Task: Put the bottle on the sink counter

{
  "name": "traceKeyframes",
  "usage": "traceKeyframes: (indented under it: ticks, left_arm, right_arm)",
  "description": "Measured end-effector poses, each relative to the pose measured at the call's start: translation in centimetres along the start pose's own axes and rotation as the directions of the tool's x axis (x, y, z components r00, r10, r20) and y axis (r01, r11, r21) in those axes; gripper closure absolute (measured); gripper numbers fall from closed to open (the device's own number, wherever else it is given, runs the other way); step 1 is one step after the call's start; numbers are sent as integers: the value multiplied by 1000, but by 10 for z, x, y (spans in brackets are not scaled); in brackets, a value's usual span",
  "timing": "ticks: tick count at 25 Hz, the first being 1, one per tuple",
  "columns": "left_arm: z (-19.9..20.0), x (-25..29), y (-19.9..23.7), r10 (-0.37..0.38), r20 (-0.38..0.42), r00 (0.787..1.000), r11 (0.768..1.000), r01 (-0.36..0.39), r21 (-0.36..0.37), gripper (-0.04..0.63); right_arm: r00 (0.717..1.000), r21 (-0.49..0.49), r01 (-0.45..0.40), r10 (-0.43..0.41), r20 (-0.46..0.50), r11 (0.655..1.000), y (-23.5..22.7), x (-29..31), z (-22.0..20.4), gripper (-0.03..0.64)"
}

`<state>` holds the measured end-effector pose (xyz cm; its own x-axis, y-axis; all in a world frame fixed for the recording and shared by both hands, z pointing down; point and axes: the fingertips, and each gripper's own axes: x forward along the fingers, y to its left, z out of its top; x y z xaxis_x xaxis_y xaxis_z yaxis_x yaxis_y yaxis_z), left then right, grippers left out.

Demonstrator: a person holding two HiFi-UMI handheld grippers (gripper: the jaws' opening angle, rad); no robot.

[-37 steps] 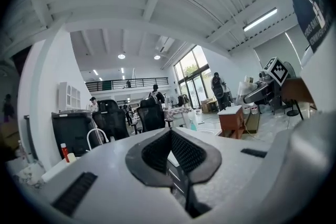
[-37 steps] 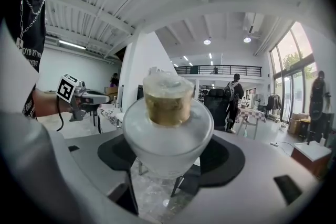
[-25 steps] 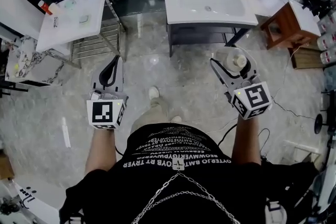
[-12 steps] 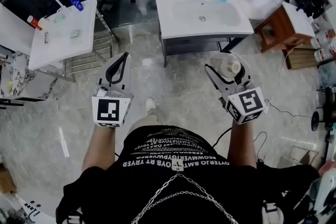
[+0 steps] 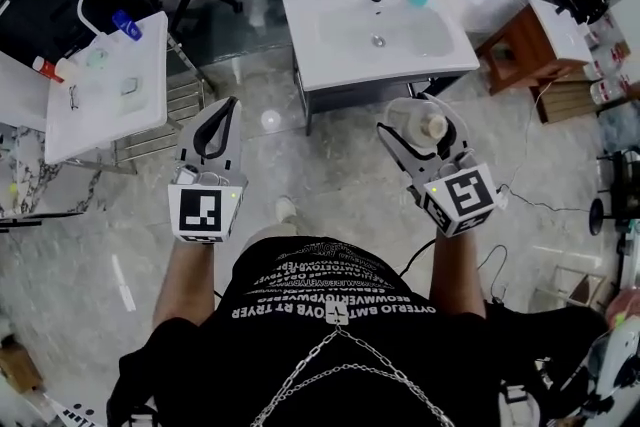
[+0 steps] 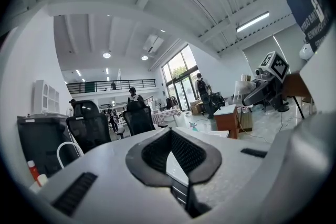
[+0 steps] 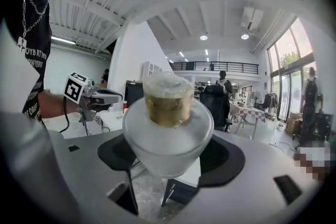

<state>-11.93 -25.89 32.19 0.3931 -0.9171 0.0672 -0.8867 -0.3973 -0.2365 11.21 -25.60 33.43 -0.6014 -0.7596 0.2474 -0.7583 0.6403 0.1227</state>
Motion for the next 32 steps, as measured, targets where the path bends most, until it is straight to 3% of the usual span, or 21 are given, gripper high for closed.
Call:
traceKeyframes:
  ticks: [15,24,32]
  left_arm:
    - [-28,47,98,-45,37,998,999,46,-27,589]
    - [-52,77,107,-73,7,997,996,73,-50,589]
    - [-56,132,123,-29,-26,999,998,28,-49,589]
  right_arm:
    - [999,-23,41,-42,-24,999,17,99,34,287]
    - [997,-15,58,-59,-48,998,-5,125,27,287]
    - [997,-5,-14,13,-72,1000,-48,187,7,287]
